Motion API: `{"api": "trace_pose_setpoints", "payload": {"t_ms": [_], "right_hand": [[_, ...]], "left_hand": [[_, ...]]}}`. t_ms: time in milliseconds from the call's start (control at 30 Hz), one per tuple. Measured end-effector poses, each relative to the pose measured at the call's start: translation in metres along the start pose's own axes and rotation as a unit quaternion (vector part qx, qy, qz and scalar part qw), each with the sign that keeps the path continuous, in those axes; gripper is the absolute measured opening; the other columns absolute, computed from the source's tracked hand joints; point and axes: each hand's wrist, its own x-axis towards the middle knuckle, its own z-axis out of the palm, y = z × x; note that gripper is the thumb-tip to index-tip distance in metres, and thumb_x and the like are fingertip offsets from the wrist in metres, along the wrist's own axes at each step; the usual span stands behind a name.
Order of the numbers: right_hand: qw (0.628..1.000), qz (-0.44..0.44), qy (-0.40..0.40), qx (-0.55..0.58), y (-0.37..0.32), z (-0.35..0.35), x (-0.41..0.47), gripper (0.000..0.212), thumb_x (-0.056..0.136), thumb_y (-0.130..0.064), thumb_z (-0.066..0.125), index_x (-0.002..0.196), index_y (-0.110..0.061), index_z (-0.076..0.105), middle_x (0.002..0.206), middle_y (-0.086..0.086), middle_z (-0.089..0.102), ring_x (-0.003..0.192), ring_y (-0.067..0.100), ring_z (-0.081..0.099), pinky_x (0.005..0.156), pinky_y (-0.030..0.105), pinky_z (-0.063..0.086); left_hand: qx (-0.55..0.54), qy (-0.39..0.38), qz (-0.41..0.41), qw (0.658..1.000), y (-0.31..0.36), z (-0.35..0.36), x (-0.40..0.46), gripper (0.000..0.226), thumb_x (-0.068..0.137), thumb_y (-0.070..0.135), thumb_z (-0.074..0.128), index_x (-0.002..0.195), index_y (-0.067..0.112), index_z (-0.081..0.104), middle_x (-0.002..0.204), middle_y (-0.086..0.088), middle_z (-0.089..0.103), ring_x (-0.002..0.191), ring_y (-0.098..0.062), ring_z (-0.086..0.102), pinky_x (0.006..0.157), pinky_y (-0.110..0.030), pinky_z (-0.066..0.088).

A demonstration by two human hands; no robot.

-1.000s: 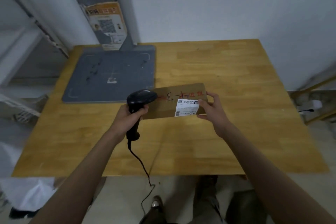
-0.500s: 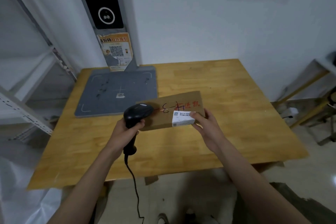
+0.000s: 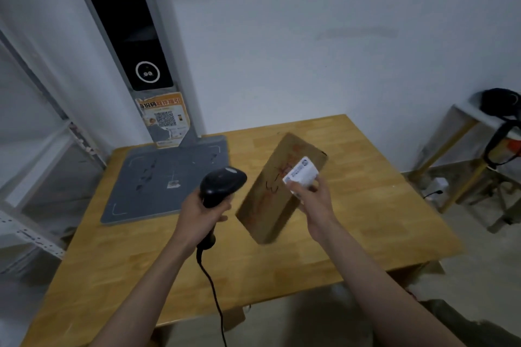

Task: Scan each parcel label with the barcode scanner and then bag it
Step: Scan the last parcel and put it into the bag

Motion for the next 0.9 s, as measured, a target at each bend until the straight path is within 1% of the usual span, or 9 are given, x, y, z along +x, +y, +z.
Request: {"api": "trace_pose_setpoints", "payload": {"t_ms": [67, 133, 167, 233, 333, 467, 633, 800, 900], "right_hand": [[0.986, -0.074, -0.026, -0.15, -0.007, -0.001, 0.002, 0.062, 0.082, -0.014, 0.082, 0.133, -0.026, 0.049, 0.119, -0.006, 0.059, 0.105, 0.013, 0.062, 0.077, 0.019, 0.052], [0.949, -0.138, -0.062, -0.277, -0.011, -0.003, 0.006, 0.065, 0.08, -0.011, 0.083, 0.135, -0.02, 0.05, 0.119, -0.005, 0.057, 0.106, 0.014, 0.06, 0.067, 0.011, 0.048], [0.927, -0.166, -0.08, -0.327, -0.013, -0.004, 0.007, 0.064, 0.078, -0.011, 0.082, 0.133, -0.02, 0.05, 0.119, -0.005, 0.057, 0.106, 0.014, 0.059, 0.068, 0.012, 0.048], [0.885, -0.209, -0.114, -0.4, -0.017, -0.006, 0.01, 0.063, 0.077, -0.013, 0.082, 0.131, -0.023, 0.053, 0.12, -0.006, 0.059, 0.108, 0.014, 0.058, 0.08, 0.025, 0.052], [0.828, -0.252, -0.138, -0.48, -0.022, -0.006, 0.014, 0.063, 0.077, -0.02, 0.082, 0.134, -0.026, 0.054, 0.123, -0.006, 0.06, 0.111, 0.017, 0.056, 0.09, 0.041, 0.05], [0.784, -0.309, -0.156, -0.515, -0.028, -0.006, 0.02, 0.061, 0.076, -0.022, 0.083, 0.131, -0.027, 0.057, 0.119, -0.007, 0.062, 0.107, 0.021, 0.056, 0.089, 0.046, 0.048], [0.758, -0.336, -0.163, -0.535, -0.035, -0.015, 0.022, 0.063, 0.076, -0.022, 0.083, 0.133, -0.024, 0.056, 0.12, -0.007, 0.061, 0.107, 0.02, 0.054, 0.088, 0.039, 0.047], [0.749, -0.341, -0.164, -0.543, -0.039, -0.029, 0.025, 0.066, 0.078, -0.034, 0.083, 0.136, -0.028, 0.052, 0.126, -0.011, 0.058, 0.114, 0.013, 0.053, 0.09, 0.034, 0.047], [0.73, -0.333, -0.138, -0.58, -0.041, -0.044, 0.032, 0.071, 0.077, -0.043, 0.082, 0.138, -0.031, 0.049, 0.129, -0.012, 0.056, 0.116, 0.012, 0.053, 0.087, 0.03, 0.043]], "left_hand": [[0.013, 0.032, 0.035, 0.999, 0.017, 0.002, 0.007, 0.017, 0.086, 0.009, 0.073, 0.102, 0.001, 0.07, 0.083, -0.01, 0.074, 0.072, -0.012, 0.07, 0.062, -0.024, 0.056], [0.03, 0.039, 0.077, 0.996, 0.033, 0.005, 0.012, 0.012, 0.086, 0.008, 0.073, 0.09, -0.003, 0.07, 0.069, -0.006, 0.07, 0.06, -0.006, 0.064, 0.059, -0.021, 0.05], [0.032, 0.031, 0.092, 0.995, 0.04, 0.007, 0.014, 0.011, 0.084, 0.01, 0.075, 0.087, 0.0, 0.071, 0.067, -0.003, 0.069, 0.059, -0.004, 0.063, 0.058, -0.019, 0.05], [0.044, -0.003, 0.103, 0.994, 0.052, 0.011, 0.018, 0.013, 0.079, 0.017, 0.082, 0.085, 0.013, 0.071, 0.07, 0.004, 0.069, 0.064, -0.005, 0.063, 0.059, -0.019, 0.05], [0.086, -0.045, 0.105, 0.99, 0.057, 0.016, 0.023, 0.03, 0.069, 0.018, 0.089, 0.09, 0.025, 0.069, 0.078, 0.015, 0.066, 0.071, 0.0, 0.062, 0.062, -0.014, 0.046], [0.15, -0.069, 0.119, 0.979, 0.054, 0.023, 0.029, 0.046, 0.061, 0.017, 0.093, 0.101, 0.024, 0.07, 0.09, 0.017, 0.07, 0.081, 0.009, 0.063, 0.063, -0.006, 0.043], [0.212, -0.063, 0.142, 0.965, 0.05, 0.028, 0.037, 0.065, 0.057, 0.015, 0.094, 0.117, 0.018, 0.068, 0.099, 0.008, 0.071, 0.095, -0.01, 0.064, 0.069, -0.019, 0.045], [0.199, -0.059, 0.176, 0.962, 0.046, 0.03, 0.038, 0.069, 0.057, 0.018, 0.095, 0.119, 0.02, 0.067, 0.099, 0.012, 0.072, 0.093, 0.002, 0.064, 0.071, -0.016, 0.046], [0.186, -0.048, 0.176, 0.965, 0.045, 0.028, 0.04, 0.07, 0.058, 0.017, 0.095, 0.121, 0.023, 0.065, 0.103, 0.013, 0.071, 0.096, 0.007, 0.061, 0.074, -0.011, 0.046]]}}
